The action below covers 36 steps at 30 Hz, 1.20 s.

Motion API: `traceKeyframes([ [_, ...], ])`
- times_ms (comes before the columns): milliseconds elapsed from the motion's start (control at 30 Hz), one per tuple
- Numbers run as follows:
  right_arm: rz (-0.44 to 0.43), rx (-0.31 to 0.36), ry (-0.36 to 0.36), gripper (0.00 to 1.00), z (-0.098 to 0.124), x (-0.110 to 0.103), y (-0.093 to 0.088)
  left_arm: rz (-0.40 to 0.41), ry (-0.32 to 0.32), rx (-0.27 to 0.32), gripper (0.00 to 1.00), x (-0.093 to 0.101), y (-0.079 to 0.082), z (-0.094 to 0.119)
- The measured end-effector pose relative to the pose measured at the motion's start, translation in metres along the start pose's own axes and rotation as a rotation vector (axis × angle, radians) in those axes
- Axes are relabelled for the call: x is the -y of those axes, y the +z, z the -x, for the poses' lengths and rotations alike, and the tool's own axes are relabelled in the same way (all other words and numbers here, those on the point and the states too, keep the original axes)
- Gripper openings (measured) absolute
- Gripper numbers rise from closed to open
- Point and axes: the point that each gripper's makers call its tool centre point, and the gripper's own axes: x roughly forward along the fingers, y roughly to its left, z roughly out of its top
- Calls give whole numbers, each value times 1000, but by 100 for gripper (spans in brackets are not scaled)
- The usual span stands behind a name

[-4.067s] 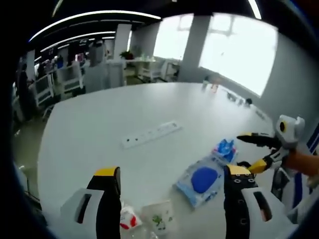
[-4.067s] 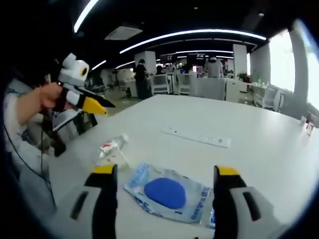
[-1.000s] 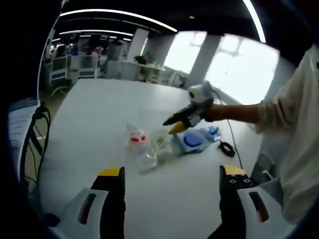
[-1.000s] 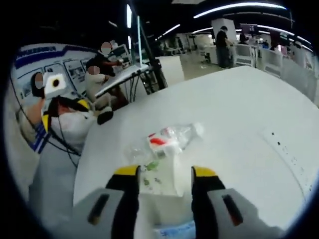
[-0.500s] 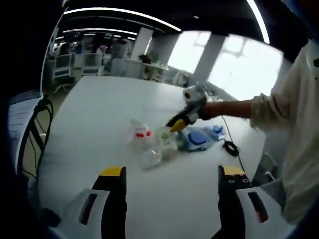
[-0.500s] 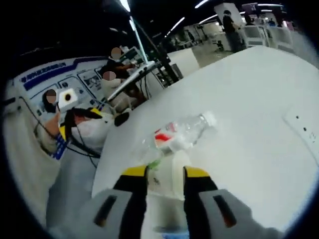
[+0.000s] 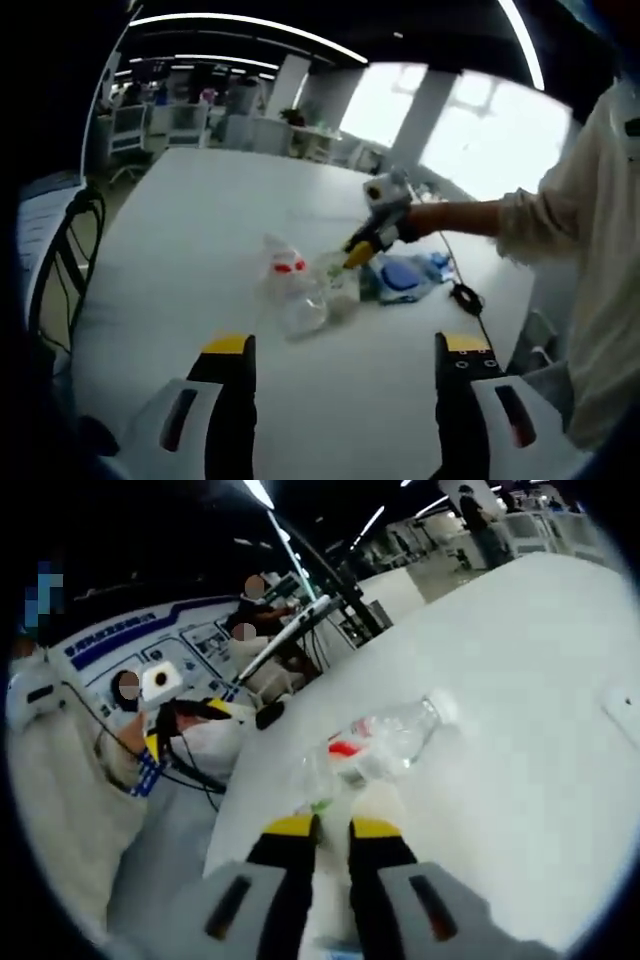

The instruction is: Arrange the tabletop items into an orderly group along one side of the table until the central work area is clear of visible clutter.

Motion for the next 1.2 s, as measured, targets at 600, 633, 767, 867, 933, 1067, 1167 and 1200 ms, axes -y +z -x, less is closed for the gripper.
traceKeyframes([
  [600, 18, -45, 55, 0, 13, -33, -2, 3, -31, 7, 67, 9, 3, 4],
  [633, 27, -42, 41, 0, 14, -32, -2, 6, -35, 7, 67, 9, 3, 3],
  [767, 41, -24, 20, 0, 21, -35, 2, 2, -38, 5, 67, 10, 4, 3],
  [867, 55, 0, -7, 0, 26, -37, 9, -1, -37, 11, 67, 9, 6, 3],
  [933, 79, 18, -25, 0, 30, -41, 14, -3, -40, 11, 66, 9, 6, 3],
  [1067, 137, 69, -91, 0, 39, -47, 29, -8, -49, 6, 66, 11, 6, 1],
  [1167, 191, 71, -164, 0, 46, -47, 34, -15, -55, 10, 66, 12, 8, 0],
  [1200, 184, 82, -172, 0, 48, -48, 36, -15, -57, 11, 66, 12, 9, 0],
])
